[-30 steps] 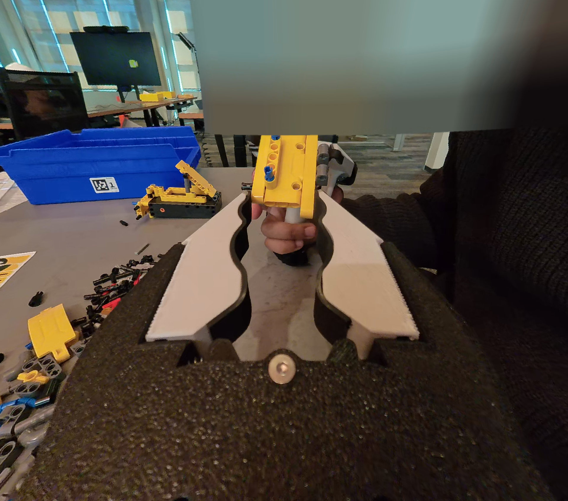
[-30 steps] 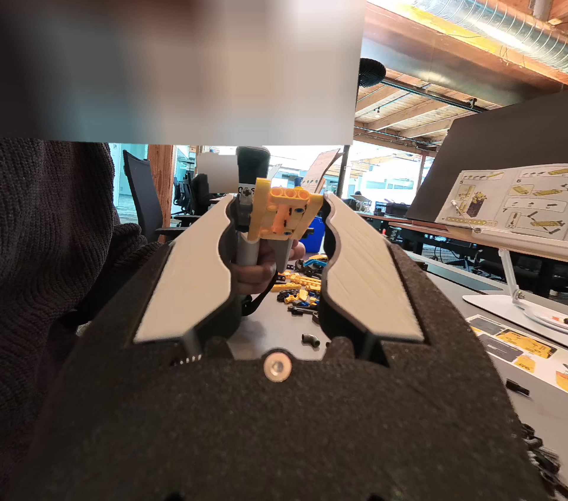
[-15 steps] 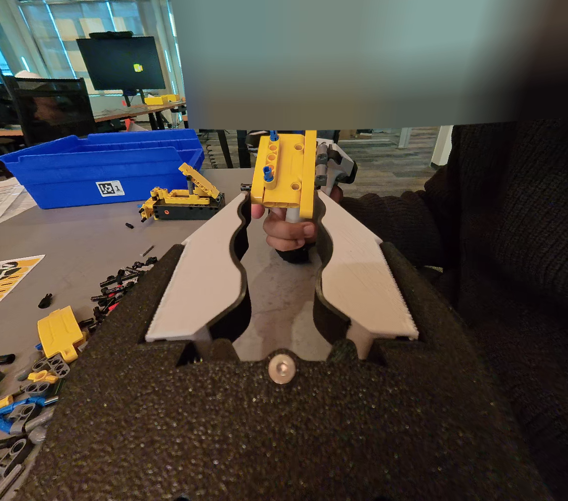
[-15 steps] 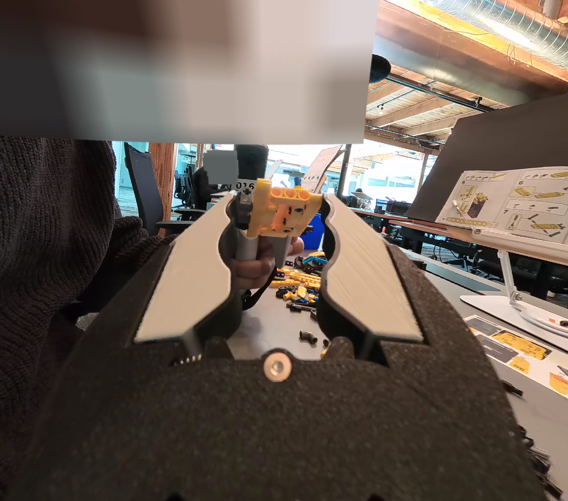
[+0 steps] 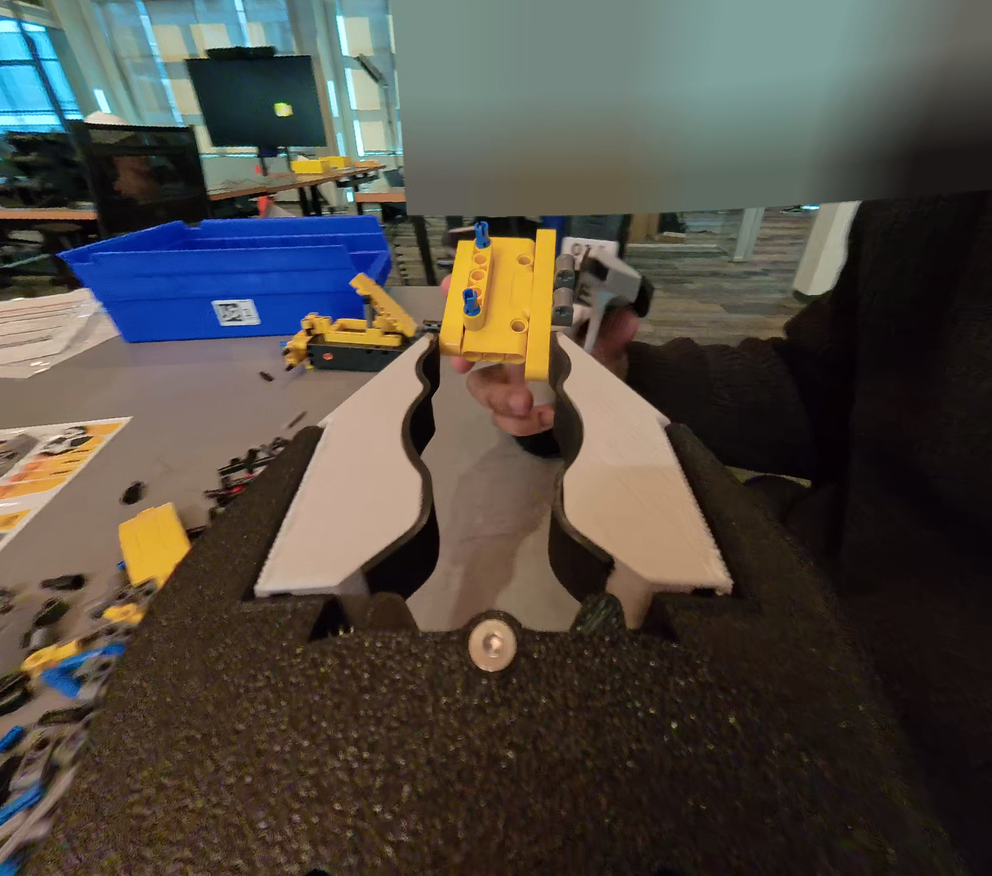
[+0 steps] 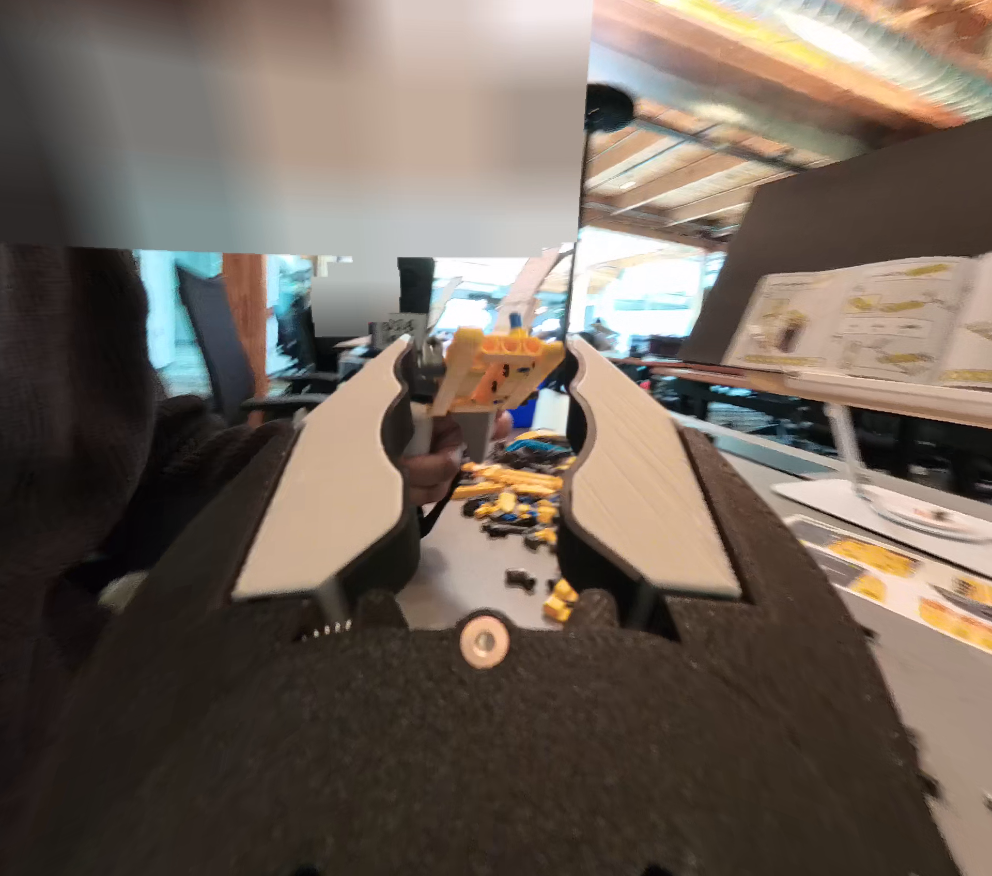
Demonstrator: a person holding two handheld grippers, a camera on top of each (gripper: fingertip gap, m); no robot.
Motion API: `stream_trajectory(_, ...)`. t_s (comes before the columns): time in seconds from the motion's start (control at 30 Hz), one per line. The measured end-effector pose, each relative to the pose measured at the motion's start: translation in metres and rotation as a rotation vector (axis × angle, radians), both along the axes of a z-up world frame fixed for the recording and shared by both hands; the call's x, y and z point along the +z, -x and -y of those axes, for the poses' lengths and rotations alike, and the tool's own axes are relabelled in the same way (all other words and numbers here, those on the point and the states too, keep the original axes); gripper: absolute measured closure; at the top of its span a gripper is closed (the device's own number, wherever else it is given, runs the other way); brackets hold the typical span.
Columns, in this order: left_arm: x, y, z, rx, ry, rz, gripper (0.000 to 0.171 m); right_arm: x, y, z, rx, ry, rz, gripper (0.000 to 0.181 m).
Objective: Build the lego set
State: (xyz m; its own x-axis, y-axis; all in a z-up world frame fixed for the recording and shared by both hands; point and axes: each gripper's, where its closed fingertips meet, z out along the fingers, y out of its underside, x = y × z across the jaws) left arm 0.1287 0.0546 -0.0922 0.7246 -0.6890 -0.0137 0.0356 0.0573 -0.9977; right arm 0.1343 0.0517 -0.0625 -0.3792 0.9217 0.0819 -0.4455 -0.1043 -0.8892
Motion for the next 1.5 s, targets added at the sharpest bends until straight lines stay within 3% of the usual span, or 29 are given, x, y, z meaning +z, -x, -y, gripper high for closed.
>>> stream_trajectory(0.17, -0.016, 0.013, -0.014, 0.068, 0.09, -0.026, 0.131, 0.009, -0.015, -0.033, -0.076, 0.089, -0.064, 0.124)
stream_trajectory(0.33, -0.042, 0.006, -0.026, 0.096, 0.222, -0.139, 0.131, 0.01, -0.028, -0.069, -0.314, 0.054, -0.099, 0.124)
stream_trajectory(0.47, -0.088, 0.009, -0.03, 0.153, 0.472, -0.315, 0.131, 0.011, -0.033, -0.08, -0.407, 0.062, -0.124, 0.124)
stream_trajectory(0.57, -0.102, 0.005, -0.027, 0.149, 0.501, -0.418, 0.131, 0.01, -0.034, -0.087, -0.428, 0.096, -0.122, 0.124)
stream_trajectory(1.07, -0.129, 0.0, -0.024, 0.148, 0.568, -0.593, 0.131, 0.007, -0.033, -0.108, -0.454, 0.192, -0.083, 0.124)
stream_trajectory(1.37, -0.119, 0.006, -0.028, 0.15, 0.585, -0.467, 0.127, 0.006, -0.034, -0.117, -0.456, 0.208, -0.075, 0.125)
stream_trajectory(1.5, -0.122, 0.015, -0.034, 0.21, 0.627, -0.443, 0.127, 0.006, -0.032, -0.117, -0.453, 0.207, -0.07, 0.125)
